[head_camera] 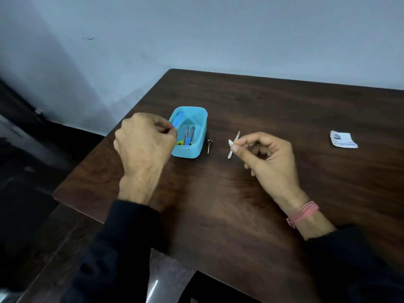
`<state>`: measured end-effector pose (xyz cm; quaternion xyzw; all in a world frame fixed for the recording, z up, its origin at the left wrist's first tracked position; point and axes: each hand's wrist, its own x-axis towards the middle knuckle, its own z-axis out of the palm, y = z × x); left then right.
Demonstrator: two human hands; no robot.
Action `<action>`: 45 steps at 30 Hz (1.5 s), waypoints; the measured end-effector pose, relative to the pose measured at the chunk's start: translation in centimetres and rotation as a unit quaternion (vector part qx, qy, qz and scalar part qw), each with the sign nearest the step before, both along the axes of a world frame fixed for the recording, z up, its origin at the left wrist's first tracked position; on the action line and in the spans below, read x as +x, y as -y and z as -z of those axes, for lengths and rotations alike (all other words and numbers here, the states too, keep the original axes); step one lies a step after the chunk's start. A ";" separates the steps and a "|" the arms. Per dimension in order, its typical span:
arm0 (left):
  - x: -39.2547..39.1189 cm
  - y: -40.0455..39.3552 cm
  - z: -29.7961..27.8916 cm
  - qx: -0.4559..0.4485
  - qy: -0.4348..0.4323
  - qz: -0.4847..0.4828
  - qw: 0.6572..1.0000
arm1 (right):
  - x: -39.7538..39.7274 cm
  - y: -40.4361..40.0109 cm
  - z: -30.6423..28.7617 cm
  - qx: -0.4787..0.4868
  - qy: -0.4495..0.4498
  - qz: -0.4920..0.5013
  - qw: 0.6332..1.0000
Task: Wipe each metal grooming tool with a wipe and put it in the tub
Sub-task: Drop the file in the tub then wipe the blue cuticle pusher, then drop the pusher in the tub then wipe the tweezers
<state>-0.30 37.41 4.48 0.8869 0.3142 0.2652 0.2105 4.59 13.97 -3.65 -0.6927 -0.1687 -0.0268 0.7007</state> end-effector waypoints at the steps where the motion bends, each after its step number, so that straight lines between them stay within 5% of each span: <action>1: 0.3 -0.1 -0.2 0.018 -0.032 0.006 0.999 | 0.0 0.0 0.1 -0.011 0.000 -0.003 1.000; 12: 3.7 0.1 0.0 0.092 -0.178 0.012 0.980 | 0.1 1.3 0.5 -0.043 -0.012 -0.004 0.999; 16: 3.2 0.2 -0.5 0.080 -0.162 0.022 0.983 | 0.2 1.4 0.5 -0.036 -0.013 0.004 0.999; 22: -0.2 4.2 -0.3 0.045 -0.007 0.071 0.996 | 1.2 2.2 0.5 -0.012 -0.025 0.054 0.998; 30: 1.3 9.8 3.6 0.078 -0.153 0.201 0.964 | 1.6 2.6 0.8 -0.002 -0.043 0.074 0.996; 38: 2.9 11.0 5.1 0.064 -0.127 0.171 0.975 | 2.1 3.9 0.9 -0.023 -0.018 0.092 0.995; 45: 5.5 13.7 5.5 0.006 -0.079 0.255 0.964 | 4.0 8.7 0.9 -0.057 0.006 0.156 0.986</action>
